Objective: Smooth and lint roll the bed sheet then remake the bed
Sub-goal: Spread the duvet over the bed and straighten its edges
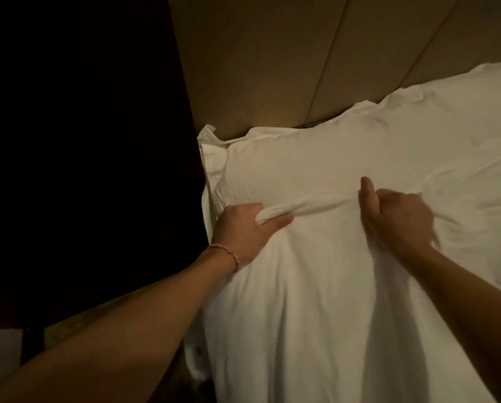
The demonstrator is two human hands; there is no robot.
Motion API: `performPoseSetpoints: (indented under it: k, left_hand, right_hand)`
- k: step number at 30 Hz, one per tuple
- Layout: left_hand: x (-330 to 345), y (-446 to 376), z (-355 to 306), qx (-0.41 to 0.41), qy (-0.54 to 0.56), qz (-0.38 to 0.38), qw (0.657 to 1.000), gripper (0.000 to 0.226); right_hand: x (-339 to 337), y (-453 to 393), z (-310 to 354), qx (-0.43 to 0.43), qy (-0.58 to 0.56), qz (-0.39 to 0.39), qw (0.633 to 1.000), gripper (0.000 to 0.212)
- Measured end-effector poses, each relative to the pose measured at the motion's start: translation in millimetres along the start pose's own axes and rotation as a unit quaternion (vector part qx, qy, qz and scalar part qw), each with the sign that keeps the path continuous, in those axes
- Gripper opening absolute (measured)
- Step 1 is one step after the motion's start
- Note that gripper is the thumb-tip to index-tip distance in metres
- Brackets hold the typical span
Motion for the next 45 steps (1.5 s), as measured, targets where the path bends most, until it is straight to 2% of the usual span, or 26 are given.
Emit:
performPoseSetpoints:
  k: [3, 6, 8, 10, 12, 13, 17, 20, 21, 23, 26, 28, 33, 37, 40, 43, 45]
  left_hand:
    - [-22, -3, -73, 0.085, 0.054, -0.061, 0.993, 0.066]
    - [-35, -23, -136, 0.114, -0.004, -0.096, 0.989, 0.067]
    - [-24, -44, -119, 0.062, -0.114, -0.089, 0.987, 0.067]
    - [-5, -54, -66, -0.020, -0.199, -0.058, 0.978, 0.071]
    - [15, -55, -24, -0.056, -0.212, -0.033, 0.975, 0.072]
    - [24, -57, -15, -0.053, -0.204, -0.025, 0.977, 0.070]
    - [32, -61, -15, -0.037, -0.156, -0.051, 0.986, 0.055]
    - [33, -51, -38, 0.036, -0.123, -0.121, 0.984, 0.047]
    - [39, -47, -53, 0.062, -0.104, -0.123, 0.985, 0.050]
    - [62, -44, -85, 0.096, -0.127, -0.098, 0.982, 0.058]
    - [104, -43, -120, 0.139, -0.258, -0.064, 0.954, 0.065]
    - [126, -41, -139, 0.153, -0.279, -0.039, 0.947, 0.065]
    - [187, -27, -197, 0.187, -0.319, -0.005, 0.929, 0.073]
    - [253, -19, -244, 0.147, -0.328, 0.080, 0.930, 0.090]
    - [299, -24, -279, 0.083, -0.312, 0.117, 0.939, 0.089]
    - [347, -44, -302, 0.048, -0.316, 0.102, 0.942, 0.089]
    - [362, -56, -301, 0.058, -0.342, 0.091, 0.934, 0.082]
  right_hand:
    - [-76, -31, -21, -0.009, 0.003, -0.113, 0.994, 0.072]
    - [-126, -58, -36, -0.015, -0.101, -0.184, 0.978, 0.069]
    - [-109, -65, -26, -0.025, -0.069, -0.147, 0.986, 0.061]
    - [-51, -53, -10, -0.026, -0.026, -0.033, 0.999, 0.052]
    - [18, -28, 0, 0.000, -0.018, 0.085, 0.996, 0.050]
    - [40, -19, 1, 0.017, -0.015, 0.098, 0.995, 0.051]
    - [65, -16, -6, 0.032, -0.010, 0.053, 0.998, 0.050]
    - [72, -19, -7, 0.017, -0.035, 0.071, 0.997, 0.049]
    - [69, -20, -6, 0.000, -0.036, 0.071, 0.997, 0.050]
    - [54, -24, -12, -0.041, -0.039, 0.078, 0.995, 0.051]
    - [24, -30, -44, -0.101, -0.003, 0.093, 0.991, 0.049]
    - [9, -28, -83, -0.087, 0.010, 0.106, 0.991, 0.052]
    - [2, -20, -174, -0.044, -0.066, 0.153, 0.985, 0.063]
    - [20, -26, -240, -0.023, -0.073, 0.212, 0.974, 0.076]
    - [36, -32, -301, 0.029, -0.080, 0.225, 0.971, 0.064]
    - [49, -45, -348, 0.043, -0.092, 0.210, 0.972, 0.063]
    - [55, -55, -355, 0.011, -0.071, 0.200, 0.977, 0.064]
Point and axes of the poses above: each hand's wrist, its own y-axis away from the middle knuckle, its own x-axis out of the palm, z = x × y, the point moved 8 cm from there along -y, towards the middle knuckle, and after that the axes turned 14 degrees about -x, right-handed, at the moved point
